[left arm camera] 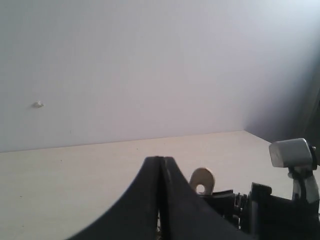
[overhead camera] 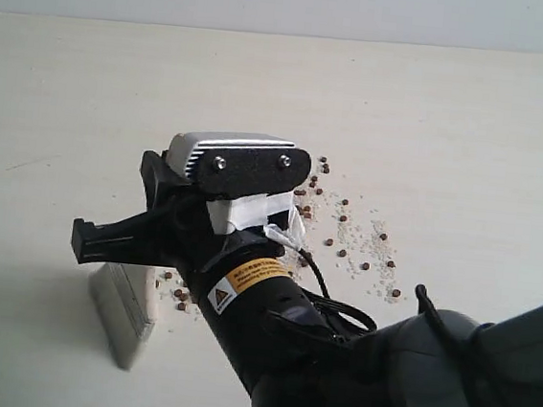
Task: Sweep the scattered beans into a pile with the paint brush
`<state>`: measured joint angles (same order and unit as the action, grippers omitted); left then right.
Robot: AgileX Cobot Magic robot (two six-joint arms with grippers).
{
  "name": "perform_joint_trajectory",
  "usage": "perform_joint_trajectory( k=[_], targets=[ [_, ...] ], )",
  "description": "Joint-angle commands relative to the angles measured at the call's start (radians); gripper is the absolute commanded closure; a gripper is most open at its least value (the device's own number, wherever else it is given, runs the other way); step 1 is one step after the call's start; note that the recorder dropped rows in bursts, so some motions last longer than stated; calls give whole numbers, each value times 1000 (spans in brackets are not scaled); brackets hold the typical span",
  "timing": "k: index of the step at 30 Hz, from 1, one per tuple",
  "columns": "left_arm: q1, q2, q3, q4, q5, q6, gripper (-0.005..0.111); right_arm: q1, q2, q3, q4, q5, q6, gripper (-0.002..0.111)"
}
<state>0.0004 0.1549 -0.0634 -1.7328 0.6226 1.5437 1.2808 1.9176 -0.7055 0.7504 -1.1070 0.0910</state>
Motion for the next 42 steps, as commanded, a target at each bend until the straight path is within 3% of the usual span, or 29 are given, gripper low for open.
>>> perform_joint_trajectory(
  k=[1,11,18,35,42],
  targets=[
    [3,-9,8,-12,-1,-7,107,2,-2,2,47,1,-148,108],
    [3,-9,8,-12,-1,-7,107,2,-2,2,315,13,-559,108],
    [3,-9,8,-12,-1,-7,107,2,-2,2,410,-48,-695,108],
    [3,-9,8,-12,-1,-7,107,11,-160,2,278,-57,-570,108],
    [3,-9,8,-12,0,-7,107,-52,-133,2,197,-59,-364,108]
  ],
)
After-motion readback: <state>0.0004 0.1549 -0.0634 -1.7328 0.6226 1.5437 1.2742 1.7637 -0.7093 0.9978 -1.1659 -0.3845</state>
